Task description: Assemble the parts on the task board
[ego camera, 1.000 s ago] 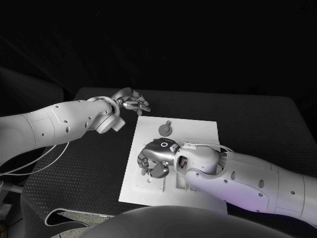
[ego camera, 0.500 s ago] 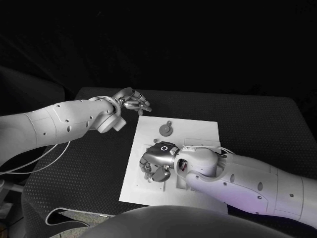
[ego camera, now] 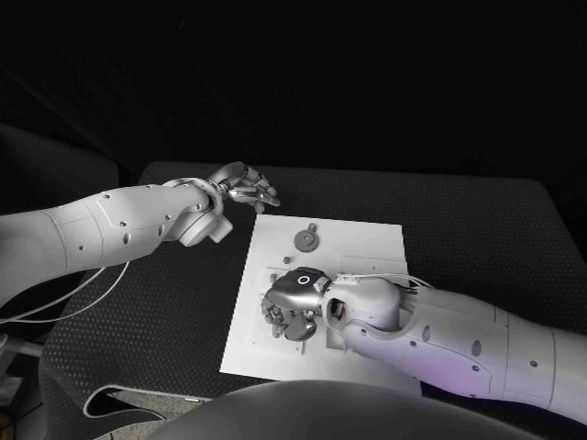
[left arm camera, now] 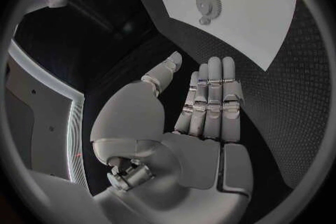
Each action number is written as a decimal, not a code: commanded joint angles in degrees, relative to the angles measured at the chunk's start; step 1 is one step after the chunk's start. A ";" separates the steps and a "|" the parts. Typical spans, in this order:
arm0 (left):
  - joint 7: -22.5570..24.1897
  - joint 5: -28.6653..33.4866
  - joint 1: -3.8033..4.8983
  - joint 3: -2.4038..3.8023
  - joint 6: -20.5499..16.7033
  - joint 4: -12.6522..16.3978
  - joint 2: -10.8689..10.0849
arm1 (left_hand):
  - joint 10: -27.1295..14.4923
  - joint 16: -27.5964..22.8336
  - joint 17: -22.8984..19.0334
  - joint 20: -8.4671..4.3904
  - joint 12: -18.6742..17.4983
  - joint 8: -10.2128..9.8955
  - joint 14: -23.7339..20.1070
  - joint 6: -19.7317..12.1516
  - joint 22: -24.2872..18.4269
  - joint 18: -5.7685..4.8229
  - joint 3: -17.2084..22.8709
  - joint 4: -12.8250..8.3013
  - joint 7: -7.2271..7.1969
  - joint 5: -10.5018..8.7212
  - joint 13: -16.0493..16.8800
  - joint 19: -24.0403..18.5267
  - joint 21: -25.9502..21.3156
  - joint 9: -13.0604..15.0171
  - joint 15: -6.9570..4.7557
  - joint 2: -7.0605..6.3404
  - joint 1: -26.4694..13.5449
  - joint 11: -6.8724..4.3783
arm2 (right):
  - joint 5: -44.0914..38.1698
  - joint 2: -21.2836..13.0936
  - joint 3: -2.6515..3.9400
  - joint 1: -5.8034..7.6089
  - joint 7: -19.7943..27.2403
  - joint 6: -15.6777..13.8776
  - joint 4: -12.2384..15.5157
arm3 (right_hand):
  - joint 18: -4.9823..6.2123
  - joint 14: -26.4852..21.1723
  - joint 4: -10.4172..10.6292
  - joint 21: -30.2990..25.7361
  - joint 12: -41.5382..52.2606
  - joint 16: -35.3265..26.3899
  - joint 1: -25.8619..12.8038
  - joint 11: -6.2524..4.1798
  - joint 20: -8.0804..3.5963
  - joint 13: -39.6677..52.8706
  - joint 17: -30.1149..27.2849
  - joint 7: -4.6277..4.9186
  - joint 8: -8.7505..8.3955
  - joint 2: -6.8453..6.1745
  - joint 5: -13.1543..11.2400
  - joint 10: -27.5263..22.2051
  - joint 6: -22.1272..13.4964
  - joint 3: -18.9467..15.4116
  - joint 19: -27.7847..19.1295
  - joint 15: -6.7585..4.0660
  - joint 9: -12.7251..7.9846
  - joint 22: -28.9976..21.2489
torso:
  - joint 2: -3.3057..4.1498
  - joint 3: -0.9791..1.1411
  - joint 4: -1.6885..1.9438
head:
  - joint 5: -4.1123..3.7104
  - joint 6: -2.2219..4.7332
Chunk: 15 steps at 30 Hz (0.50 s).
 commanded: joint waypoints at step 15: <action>0.27 0.30 0.07 0.02 0.68 0.43 -0.09 | -0.41 -0.39 0.21 0.34 -0.19 -0.14 0.08 -0.45 -0.05 0.55 -0.25 -0.04 -0.06 0.26 -0.08 0.05 -0.24 -0.02 0.41 0.28 -0.28 0.17 | -3.07 0.77 -0.08 -0.67 0.15 0.23 -1.50 | 4.80 -0.28 -0.04 -0.16 -0.10 -0.24 -0.03 0.03 -0.20 0.03 -0.05 0.05 0.20 0.57 0.34 0.01 0.26 0.43 -0.33 -0.04 0.46 -0.05 | -0.01 -0.06 0.03 | -0.04 0.00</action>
